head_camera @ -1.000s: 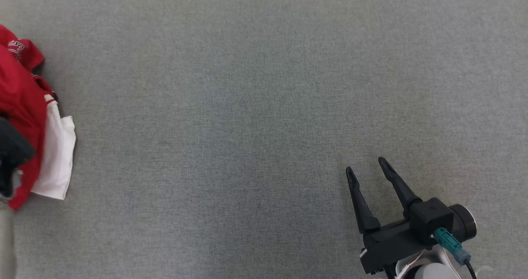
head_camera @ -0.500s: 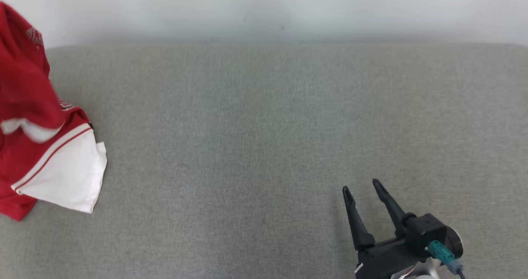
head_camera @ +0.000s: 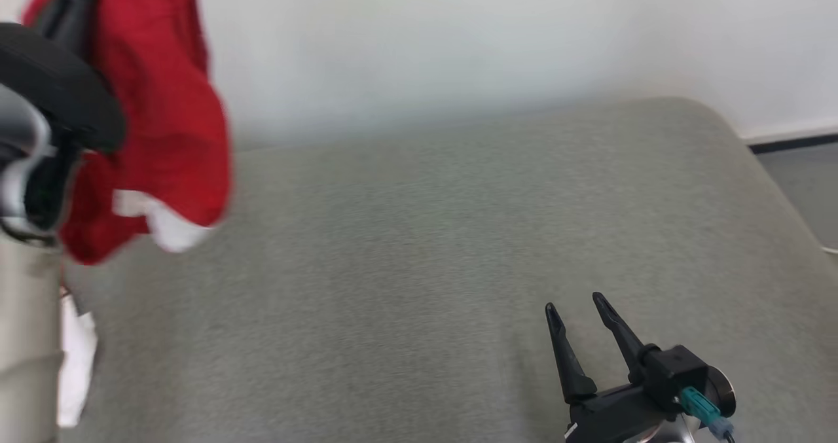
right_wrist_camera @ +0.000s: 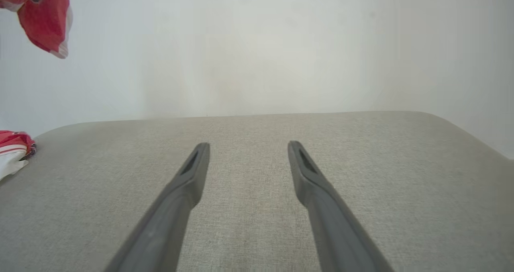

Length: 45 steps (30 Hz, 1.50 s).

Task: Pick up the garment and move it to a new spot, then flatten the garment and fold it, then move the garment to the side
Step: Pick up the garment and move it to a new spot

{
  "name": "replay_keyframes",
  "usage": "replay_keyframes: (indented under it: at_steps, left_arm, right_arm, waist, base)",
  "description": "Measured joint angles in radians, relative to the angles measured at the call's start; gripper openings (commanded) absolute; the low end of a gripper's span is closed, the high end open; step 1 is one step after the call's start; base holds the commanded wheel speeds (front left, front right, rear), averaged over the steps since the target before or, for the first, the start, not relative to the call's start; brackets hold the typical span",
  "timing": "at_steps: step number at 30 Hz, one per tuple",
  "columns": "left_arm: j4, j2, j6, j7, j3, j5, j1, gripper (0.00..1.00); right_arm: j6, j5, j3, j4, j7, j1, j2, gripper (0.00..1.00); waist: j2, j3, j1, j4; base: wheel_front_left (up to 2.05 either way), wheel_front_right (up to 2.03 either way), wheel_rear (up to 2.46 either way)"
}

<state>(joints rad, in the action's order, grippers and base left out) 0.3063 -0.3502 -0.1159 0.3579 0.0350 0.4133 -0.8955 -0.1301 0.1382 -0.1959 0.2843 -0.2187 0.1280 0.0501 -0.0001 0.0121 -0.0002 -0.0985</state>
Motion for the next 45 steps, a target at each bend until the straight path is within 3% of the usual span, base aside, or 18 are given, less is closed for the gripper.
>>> replay_keyframes:
  at_steps: [7, 11, 21, 22, 23, 29, 34, 37, 41, 45]
  left_arm:
    - [-0.044, 0.119, 0.001, -0.026, 0.043, 0.064, 0.079, 0.00]
    - [-0.022, 0.148, 0.012, -0.031, 0.074, 0.060, 0.134, 0.00]
    - [0.229, 0.194, 0.038, -0.084, 0.180, -0.019, 0.259, 0.00]
    - [0.252, 0.199, 0.042, -0.102, 0.189, -0.029, 0.270, 0.35]
    - [0.267, 0.205, 0.044, -0.123, 0.200, -0.044, 0.276, 1.00]
    - [0.302, 0.254, 0.049, -0.286, 0.200, -0.032, 0.318, 1.00]
    - [0.247, 0.277, 0.057, -0.458, 0.185, 0.000, 0.381, 1.00]
    - [0.212, 0.281, 0.083, -0.542, 0.167, 0.006, 0.439, 1.00]
    - [0.141, 0.276, 0.111, -0.605, 0.133, 0.009, 0.556, 1.00]
    - [0.068, 0.263, 0.106, -0.618, 0.114, -0.014, 0.642, 1.00]
  right_arm:
    - [0.000, -0.010, 0.006, -0.013, 0.013, 0.001, 0.000, 1.00]
    - [0.000, -0.007, 0.000, -0.030, 0.010, 0.021, 0.001, 1.00]
    - [0.000, 0.034, 0.005, -0.021, -0.015, 0.038, 0.000, 1.00]
    - [0.000, 0.036, 0.007, -0.018, -0.019, 0.038, 0.001, 1.00]
    - [0.000, 0.038, 0.008, -0.015, -0.020, 0.040, 0.001, 1.00]
    - [0.000, 0.030, 0.038, -0.006, -0.028, 0.048, 0.000, 1.00]
    - [0.000, 0.006, 0.098, -0.007, -0.027, 0.030, -0.001, 1.00]
    - [0.000, -0.016, 0.129, -0.014, -0.019, 0.013, 0.000, 1.00]
    - [0.000, -0.049, 0.151, -0.030, 0.001, -0.017, 0.000, 1.00]
    - [0.000, -0.076, 0.166, -0.043, 0.014, -0.034, 0.000, 1.00]
  waist:
    - [0.0000, 0.003, 0.0002, -0.145]
    - [0.0001, 0.019, 0.0002, -0.229]
    - [0.0003, 0.121, 0.0005, -0.348]
    - [0.0003, 0.131, 0.0005, -0.352]
    - [0.0003, 0.140, 0.0005, -0.355]
    - [0.0003, 0.161, 0.0004, -0.327]
    - [0.0003, 0.152, 0.0004, -0.276]
    - [0.0003, 0.135, 0.0003, -0.236]
    - [0.0002, 0.090, 0.0002, -0.161]
    - [0.0002, 0.056, 0.0002, -0.103]
  base:
    - [0.00, 0.00, 0.00]
    - [0.00, 0.00, 0.00]
    - [0.00, 0.00, 0.00]
    - [0.00, 0.00, 0.00]
    - [0.00, 0.00, 0.00]
    - [0.00, 0.00, 0.00]
    - [0.00, 0.00, 0.00]
    - [0.00, 0.00, 0.00]
    - [0.00, 0.00, 0.00]
    - [0.00, 0.00, 0.00]
